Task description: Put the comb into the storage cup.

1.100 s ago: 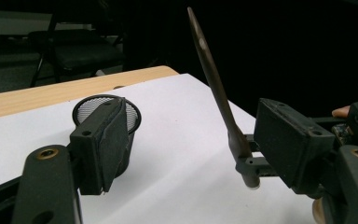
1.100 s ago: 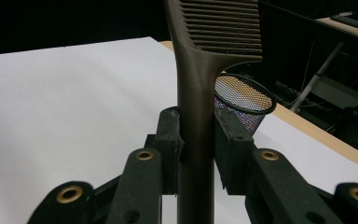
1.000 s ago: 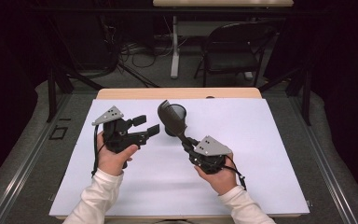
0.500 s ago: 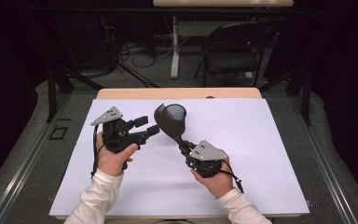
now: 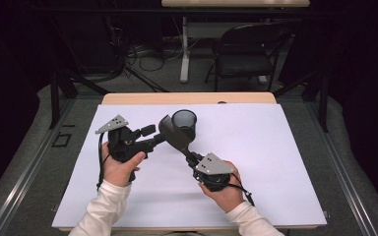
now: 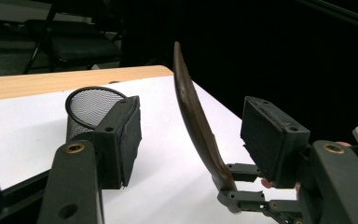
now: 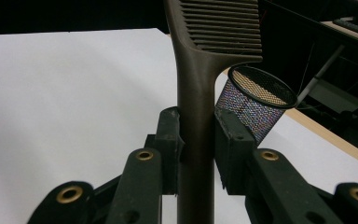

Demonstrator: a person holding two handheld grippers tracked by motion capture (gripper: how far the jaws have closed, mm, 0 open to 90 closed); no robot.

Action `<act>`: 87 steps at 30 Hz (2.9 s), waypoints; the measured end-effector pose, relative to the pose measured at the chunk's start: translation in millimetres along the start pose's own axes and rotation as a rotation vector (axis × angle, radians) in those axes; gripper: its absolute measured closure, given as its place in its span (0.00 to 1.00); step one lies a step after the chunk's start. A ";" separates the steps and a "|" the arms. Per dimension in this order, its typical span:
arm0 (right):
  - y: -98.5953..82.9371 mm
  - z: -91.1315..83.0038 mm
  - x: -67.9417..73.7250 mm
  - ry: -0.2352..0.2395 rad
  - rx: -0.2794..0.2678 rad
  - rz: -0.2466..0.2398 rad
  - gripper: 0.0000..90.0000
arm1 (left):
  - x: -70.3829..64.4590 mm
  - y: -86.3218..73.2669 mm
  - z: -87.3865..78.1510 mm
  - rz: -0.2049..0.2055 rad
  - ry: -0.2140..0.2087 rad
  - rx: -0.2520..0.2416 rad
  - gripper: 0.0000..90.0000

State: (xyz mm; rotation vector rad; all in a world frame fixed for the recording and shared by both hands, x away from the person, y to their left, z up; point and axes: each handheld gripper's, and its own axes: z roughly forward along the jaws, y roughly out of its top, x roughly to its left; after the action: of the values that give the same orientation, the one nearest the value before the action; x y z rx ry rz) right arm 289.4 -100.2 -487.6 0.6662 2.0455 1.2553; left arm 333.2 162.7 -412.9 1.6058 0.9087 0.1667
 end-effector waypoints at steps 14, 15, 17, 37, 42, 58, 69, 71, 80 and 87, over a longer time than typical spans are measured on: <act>-1.6 1.7 5.0 0.009 0.001 -0.005 0.81 | 4.7 -2.8 0.8 -0.052 -0.007 0.012 0.55; -1.7 1.9 5.3 0.010 0.002 -0.006 0.81 | 5.0 -3.0 1.0 -0.055 -0.009 0.014 0.55; -1.8 1.9 6.2 0.010 0.003 -0.013 0.81 | 5.4 -3.3 1.4 -0.059 -0.010 0.018 0.57; -2.8 3.9 15.2 0.031 0.005 -0.036 0.81 | 10.1 -5.1 0.2 -0.113 -0.011 0.016 0.70; -3.0 4.3 16.7 0.034 0.003 -0.038 0.81 | 11.0 -5.9 0.9 -0.119 -0.005 0.025 0.72; -3.6 4.9 19.1 0.038 0.004 -0.044 0.81 | 11.3 -7.5 2.9 -0.145 -0.024 0.036 0.80; -3.9 5.4 19.9 0.040 0.003 -0.048 0.81 | 12.7 -8.2 3.0 -0.158 -0.034 0.038 0.86; -4.0 5.5 20.0 0.041 0.005 -0.050 0.81 | 12.9 -8.2 3.1 -0.159 -0.034 0.040 0.87; -4.4 5.8 20.4 0.045 0.005 -0.048 0.81 | 15.0 -8.7 2.9 -0.182 -0.055 0.038 0.90; -5.1 6.3 20.7 0.042 0.006 -0.052 0.81 | 19.5 -10.1 3.4 -0.224 -0.089 0.038 0.92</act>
State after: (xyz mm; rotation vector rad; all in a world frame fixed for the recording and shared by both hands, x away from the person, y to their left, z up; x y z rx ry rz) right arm 279.9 -84.1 -499.7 0.5898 2.0881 1.2437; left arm 343.9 172.0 -430.1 1.5207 1.0196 -0.0784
